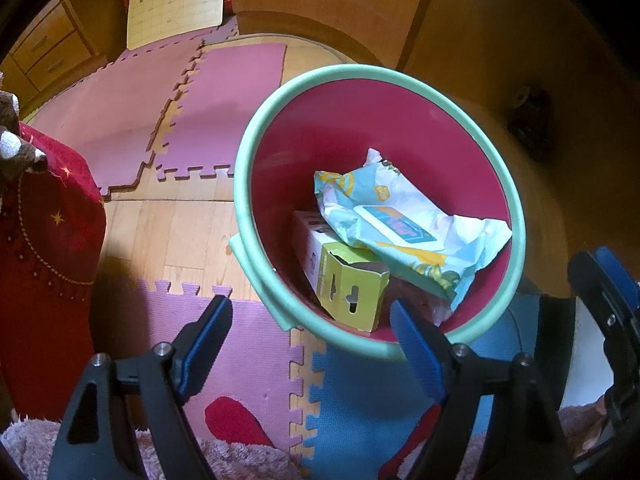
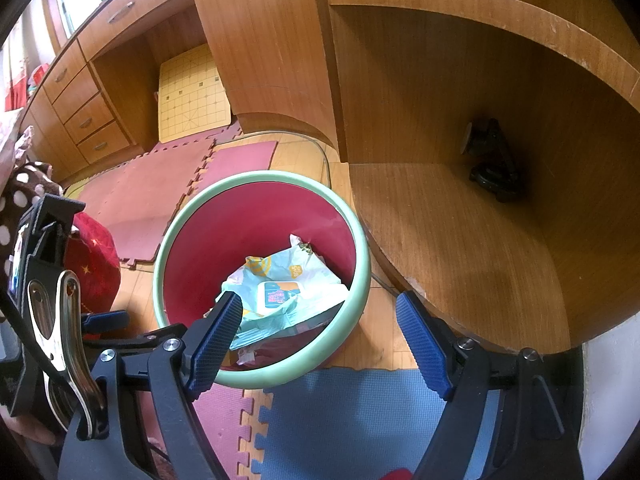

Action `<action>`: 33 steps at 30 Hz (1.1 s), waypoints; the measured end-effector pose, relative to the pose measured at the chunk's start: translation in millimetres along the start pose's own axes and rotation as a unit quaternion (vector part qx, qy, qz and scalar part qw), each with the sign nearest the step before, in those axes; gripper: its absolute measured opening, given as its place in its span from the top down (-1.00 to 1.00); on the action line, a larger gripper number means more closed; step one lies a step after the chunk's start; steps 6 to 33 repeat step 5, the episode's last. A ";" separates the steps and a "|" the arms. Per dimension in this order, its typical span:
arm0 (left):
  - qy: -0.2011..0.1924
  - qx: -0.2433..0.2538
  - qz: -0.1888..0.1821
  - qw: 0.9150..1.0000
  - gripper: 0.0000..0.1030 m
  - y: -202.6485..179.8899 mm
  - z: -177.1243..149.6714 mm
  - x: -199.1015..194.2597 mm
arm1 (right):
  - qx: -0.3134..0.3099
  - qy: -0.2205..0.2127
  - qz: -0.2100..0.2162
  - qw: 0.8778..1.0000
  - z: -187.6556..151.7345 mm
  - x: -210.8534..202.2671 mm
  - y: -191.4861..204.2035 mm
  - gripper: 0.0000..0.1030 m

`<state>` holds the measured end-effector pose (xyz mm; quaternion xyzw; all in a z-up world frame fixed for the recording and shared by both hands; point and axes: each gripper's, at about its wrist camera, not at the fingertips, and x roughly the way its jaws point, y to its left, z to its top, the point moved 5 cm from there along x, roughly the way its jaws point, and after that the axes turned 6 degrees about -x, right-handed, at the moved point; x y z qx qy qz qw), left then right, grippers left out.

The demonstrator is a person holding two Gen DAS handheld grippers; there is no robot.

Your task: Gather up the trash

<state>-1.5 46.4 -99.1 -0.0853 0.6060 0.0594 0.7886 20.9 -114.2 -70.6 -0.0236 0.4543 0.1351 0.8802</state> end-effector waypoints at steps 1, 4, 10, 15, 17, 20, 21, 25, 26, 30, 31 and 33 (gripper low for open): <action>0.000 0.001 -0.001 1.000 -0.64 -0.5 0.1 -0.3 | 0.000 0.000 0.000 1.000 0.1 0.0 0.0 -0.57; 0.002 0.001 -0.005 1.000 -0.64 -1.4 0.7 -0.1 | 0.000 0.000 0.000 1.000 0.0 0.1 -0.1 -0.57; 0.004 0.000 -0.006 1.000 -0.64 -1.6 1.0 0.3 | 0.000 0.000 0.000 1.000 0.0 0.1 -0.1 -0.57; 0.004 0.000 -0.006 1.000 -0.64 -1.6 1.0 0.3 | 0.000 0.000 0.000 1.000 0.0 0.1 -0.1 -0.57; 0.004 0.000 -0.006 1.000 -0.64 -1.6 1.0 0.3 | 0.000 0.000 0.000 1.000 0.0 0.1 -0.1 -0.57; 0.004 0.000 -0.006 1.000 -0.64 -1.6 1.0 0.3 | 0.000 0.000 0.000 1.000 0.0 0.1 -0.1 -0.57; 0.004 0.000 -0.006 1.000 -0.64 -1.6 1.0 0.3 | 0.000 0.000 0.000 1.000 0.0 0.1 -0.1 -0.57; 0.004 0.000 -0.006 1.000 -0.64 -1.6 1.0 0.3 | 0.000 0.000 0.000 1.000 0.0 0.1 -0.1 -0.57; 0.004 0.000 -0.006 1.000 -0.64 -1.6 1.0 0.3 | 0.000 0.000 0.000 1.000 0.0 0.1 -0.1 -0.57; 0.004 0.000 -0.006 1.000 -0.64 -1.6 1.0 0.3 | 0.000 0.000 0.000 1.000 0.0 0.1 -0.1 -0.57; 0.004 0.000 -0.006 1.000 -0.64 -1.6 1.0 0.3 | 0.000 0.000 0.000 1.000 0.0 0.1 -0.1 -0.57; 0.004 0.000 -0.006 1.000 -0.64 -1.6 1.0 0.3 | 0.000 0.000 0.000 1.000 0.0 0.1 -0.1 -0.57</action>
